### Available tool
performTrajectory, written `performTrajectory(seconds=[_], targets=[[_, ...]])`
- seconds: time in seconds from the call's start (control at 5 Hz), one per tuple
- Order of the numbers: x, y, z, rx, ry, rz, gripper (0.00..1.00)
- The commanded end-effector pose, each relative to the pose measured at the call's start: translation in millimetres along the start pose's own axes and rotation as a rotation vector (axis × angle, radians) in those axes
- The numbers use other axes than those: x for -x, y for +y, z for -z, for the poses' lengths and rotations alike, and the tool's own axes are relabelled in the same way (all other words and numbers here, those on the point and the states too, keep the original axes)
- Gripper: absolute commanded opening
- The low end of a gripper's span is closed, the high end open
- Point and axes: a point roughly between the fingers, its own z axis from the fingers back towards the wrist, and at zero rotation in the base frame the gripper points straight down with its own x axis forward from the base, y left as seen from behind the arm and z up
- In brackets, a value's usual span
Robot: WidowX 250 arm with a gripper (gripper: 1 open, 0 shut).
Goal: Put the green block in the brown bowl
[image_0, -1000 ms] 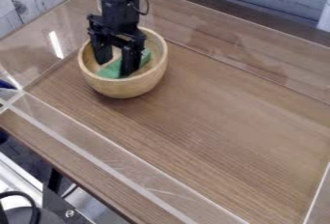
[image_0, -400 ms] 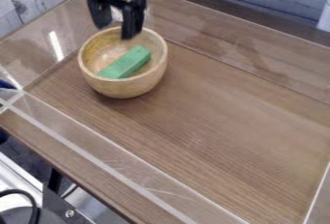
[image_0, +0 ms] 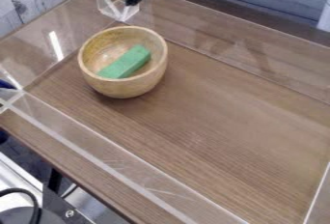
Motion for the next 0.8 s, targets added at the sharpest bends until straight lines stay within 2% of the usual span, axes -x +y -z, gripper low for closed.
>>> performTrajectory(seconds=[0.0,0.2,0.6], targets=[[-2.5,12.5,6.3,-0.03,-0.015,-0.009,0.0],[-1.0,19.5,28.8,-0.042,0.022,-0.011,0.0],[4.3,26.3,69.2,-0.044,0.086,-0.006,0.0]])
